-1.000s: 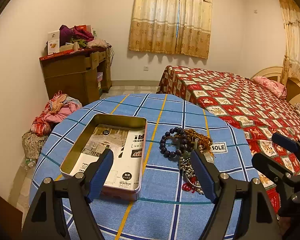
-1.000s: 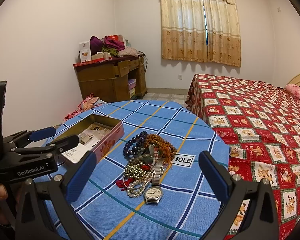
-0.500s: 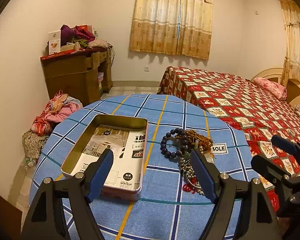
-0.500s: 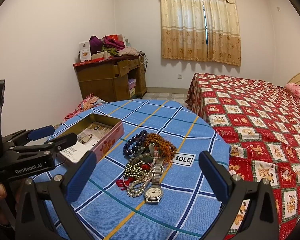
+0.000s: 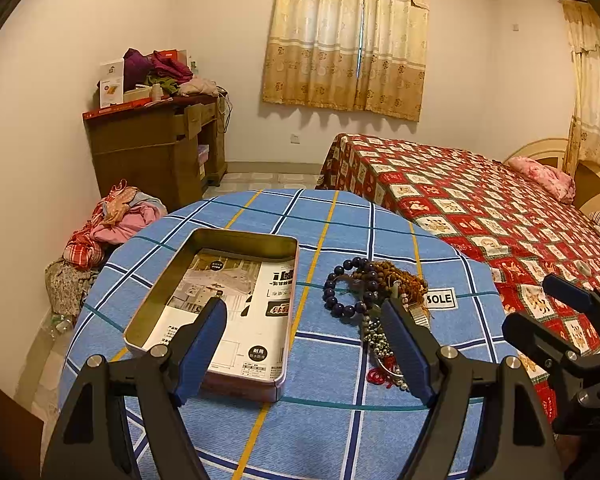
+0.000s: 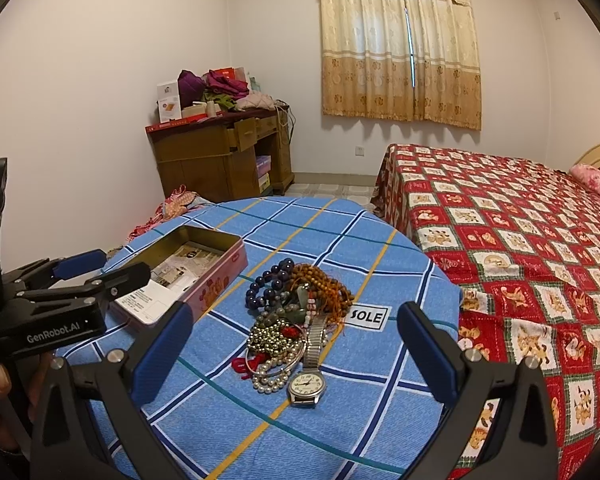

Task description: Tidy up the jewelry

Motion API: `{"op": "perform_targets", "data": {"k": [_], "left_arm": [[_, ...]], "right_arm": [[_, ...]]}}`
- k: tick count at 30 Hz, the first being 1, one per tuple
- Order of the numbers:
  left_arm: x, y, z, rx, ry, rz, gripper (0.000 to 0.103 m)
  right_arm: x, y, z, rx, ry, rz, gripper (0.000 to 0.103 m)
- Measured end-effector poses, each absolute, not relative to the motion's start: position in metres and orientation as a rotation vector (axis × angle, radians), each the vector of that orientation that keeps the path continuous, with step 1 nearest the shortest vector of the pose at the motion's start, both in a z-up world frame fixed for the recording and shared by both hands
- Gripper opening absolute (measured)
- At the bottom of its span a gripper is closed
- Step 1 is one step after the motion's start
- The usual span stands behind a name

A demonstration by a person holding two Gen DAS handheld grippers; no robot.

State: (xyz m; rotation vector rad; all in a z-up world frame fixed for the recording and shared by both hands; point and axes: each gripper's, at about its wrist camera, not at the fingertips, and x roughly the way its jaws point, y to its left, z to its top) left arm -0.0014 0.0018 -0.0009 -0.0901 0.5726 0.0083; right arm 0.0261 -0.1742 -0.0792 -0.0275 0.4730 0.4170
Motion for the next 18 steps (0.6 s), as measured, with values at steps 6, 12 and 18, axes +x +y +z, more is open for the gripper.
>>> {"op": "perform_targets", "data": {"k": [6, 12, 18], "left_arm": [[-0.0016, 0.0025, -0.0012, -0.092, 0.573, 0.01, 0.079], [-0.0015, 0.0051, -0.0022, -0.098, 0.577, 0.019, 0.079], [-0.0004, 0.0039, -0.0036, -0.098, 0.577, 0.015, 0.079]], "right_arm": [[0.0267, -0.1746, -0.079, -0.026, 0.476, 0.417, 0.103], [0.0273, -0.175, -0.079, -0.024, 0.478, 0.416, 0.103], [0.0287, -0.1768, -0.0812, -0.02, 0.488, 0.415, 0.103]]}}
